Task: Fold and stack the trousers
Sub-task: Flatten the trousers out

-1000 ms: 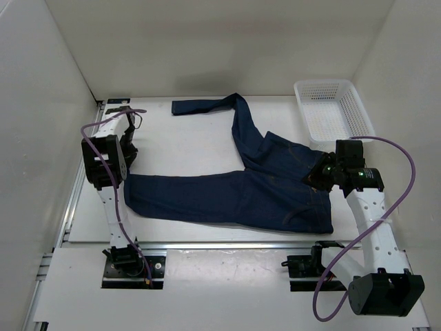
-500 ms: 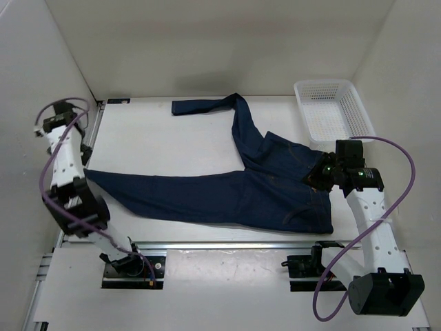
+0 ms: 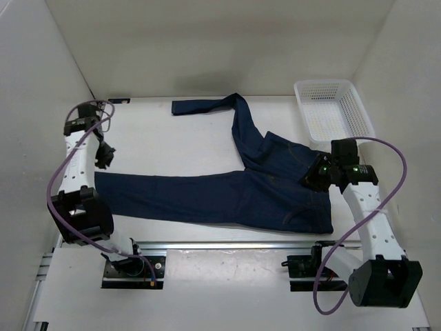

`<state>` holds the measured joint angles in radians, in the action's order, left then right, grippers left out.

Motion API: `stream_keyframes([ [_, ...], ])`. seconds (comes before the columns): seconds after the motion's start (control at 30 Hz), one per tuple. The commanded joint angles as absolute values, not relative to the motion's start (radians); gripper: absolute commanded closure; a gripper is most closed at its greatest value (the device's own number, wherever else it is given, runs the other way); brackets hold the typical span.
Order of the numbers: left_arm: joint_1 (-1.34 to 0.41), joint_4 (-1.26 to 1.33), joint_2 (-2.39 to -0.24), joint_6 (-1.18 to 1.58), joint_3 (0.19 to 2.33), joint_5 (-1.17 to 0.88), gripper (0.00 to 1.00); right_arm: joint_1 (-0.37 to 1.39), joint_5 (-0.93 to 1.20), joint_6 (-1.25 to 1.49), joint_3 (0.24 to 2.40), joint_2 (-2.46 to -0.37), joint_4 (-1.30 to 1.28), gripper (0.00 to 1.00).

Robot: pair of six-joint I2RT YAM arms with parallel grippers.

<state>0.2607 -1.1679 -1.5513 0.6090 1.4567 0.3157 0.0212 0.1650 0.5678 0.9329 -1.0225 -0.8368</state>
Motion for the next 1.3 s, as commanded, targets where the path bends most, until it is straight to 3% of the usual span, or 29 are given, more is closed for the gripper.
stream_keyframes([
  [0.0, 0.167, -1.12, -1.526, 0.589, 1.376, 0.193, 0.75, 0.026, 0.227, 0.575, 0.875, -1.072, -0.746, 0.74],
  [0.17, -0.021, -1.052, -1.543, 0.646, 1.201, 0.16, 0.74, 0.035, 0.227, 0.614, 0.805, -1.19, -0.652, 0.69],
  [0.37, -0.136, -1.008, -1.591, 0.676, 1.134, 0.15, 0.74, 0.09, 0.112, 0.678, 0.755, -1.276, -0.583, 0.66],
  [0.63, -0.149, -0.979, -1.687, 0.695, 1.075, 0.207, 0.73, 0.529, -0.072, 0.866, 0.724, -1.344, -0.592, 0.66],
  [1.0, -0.149, -0.977, -1.9, 0.652, 1.249, 0.206, 0.73, 0.882, -0.245, 1.081, 0.695, -1.366, -0.777, 0.69],
  [1.27, -0.158, -1.035, -1.792, 0.643, 1.313, 0.215, 0.73, 0.946, -0.379, 1.091, 0.8, -1.195, -0.939, 0.74],
])
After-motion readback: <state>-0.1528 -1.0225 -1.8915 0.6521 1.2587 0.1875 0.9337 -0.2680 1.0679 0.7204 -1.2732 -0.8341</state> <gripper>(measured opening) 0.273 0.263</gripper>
